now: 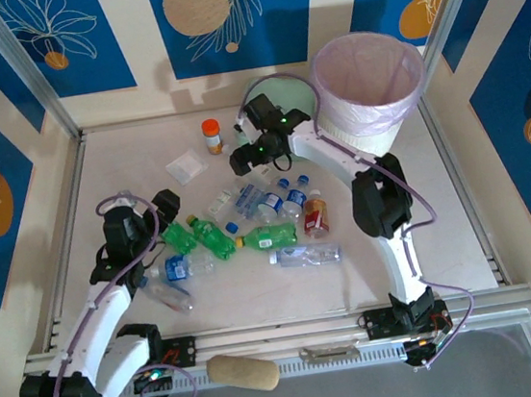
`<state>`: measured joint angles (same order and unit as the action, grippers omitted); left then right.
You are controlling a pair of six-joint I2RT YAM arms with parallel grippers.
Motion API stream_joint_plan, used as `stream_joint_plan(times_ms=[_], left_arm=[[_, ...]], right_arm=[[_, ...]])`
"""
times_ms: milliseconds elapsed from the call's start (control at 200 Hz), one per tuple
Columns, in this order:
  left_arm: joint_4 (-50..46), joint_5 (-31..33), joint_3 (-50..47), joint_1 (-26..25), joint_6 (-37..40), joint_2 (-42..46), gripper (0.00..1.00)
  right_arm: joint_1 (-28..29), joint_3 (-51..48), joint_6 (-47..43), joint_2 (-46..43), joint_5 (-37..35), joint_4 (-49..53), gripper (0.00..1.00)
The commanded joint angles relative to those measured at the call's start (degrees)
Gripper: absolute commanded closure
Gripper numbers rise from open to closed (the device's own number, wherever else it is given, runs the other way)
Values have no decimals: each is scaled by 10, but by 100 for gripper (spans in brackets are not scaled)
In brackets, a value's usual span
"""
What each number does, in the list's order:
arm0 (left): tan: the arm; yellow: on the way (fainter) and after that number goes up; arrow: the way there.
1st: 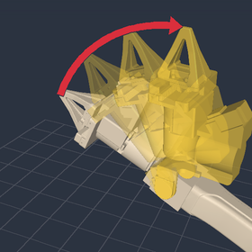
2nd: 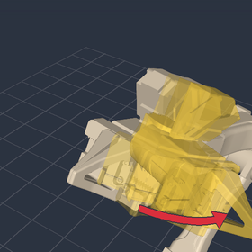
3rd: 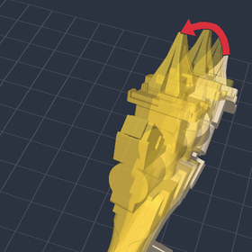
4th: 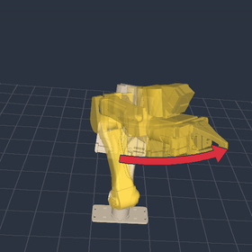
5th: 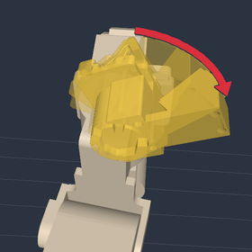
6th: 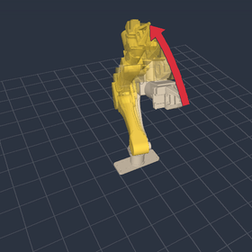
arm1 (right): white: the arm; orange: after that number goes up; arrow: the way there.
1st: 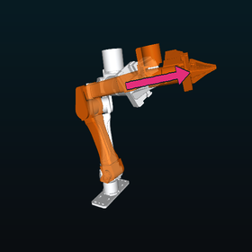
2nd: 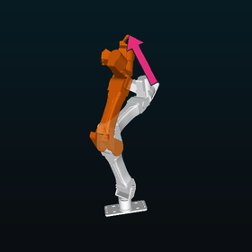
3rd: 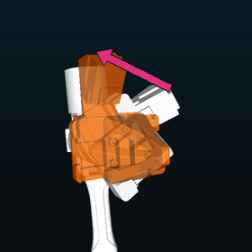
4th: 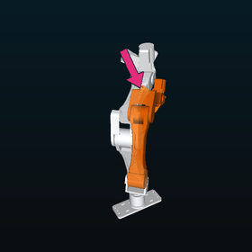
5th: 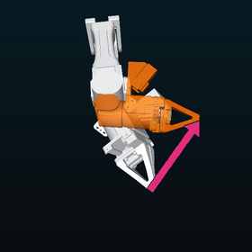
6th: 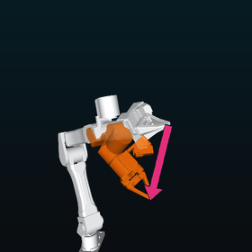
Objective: Put the plastic bottles in the bin
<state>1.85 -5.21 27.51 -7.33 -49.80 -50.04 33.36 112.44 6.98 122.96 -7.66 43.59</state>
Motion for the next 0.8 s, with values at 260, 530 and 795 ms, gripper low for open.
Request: stream_joint_plan(times_ms=[260, 530, 795], left_arm=[[4, -55, -4, 5, 13, -1, 0], [7, -67, -5, 5, 12, -5, 0], [12, -71, -5, 5, 7, -7, 0]], right_arm=[[1, 179, -69, 131, -81, 131, 14], [-5, 223, -98, 180, -88, 147, 18], [-6, 223, -100, 211, -81, 143, 22]])
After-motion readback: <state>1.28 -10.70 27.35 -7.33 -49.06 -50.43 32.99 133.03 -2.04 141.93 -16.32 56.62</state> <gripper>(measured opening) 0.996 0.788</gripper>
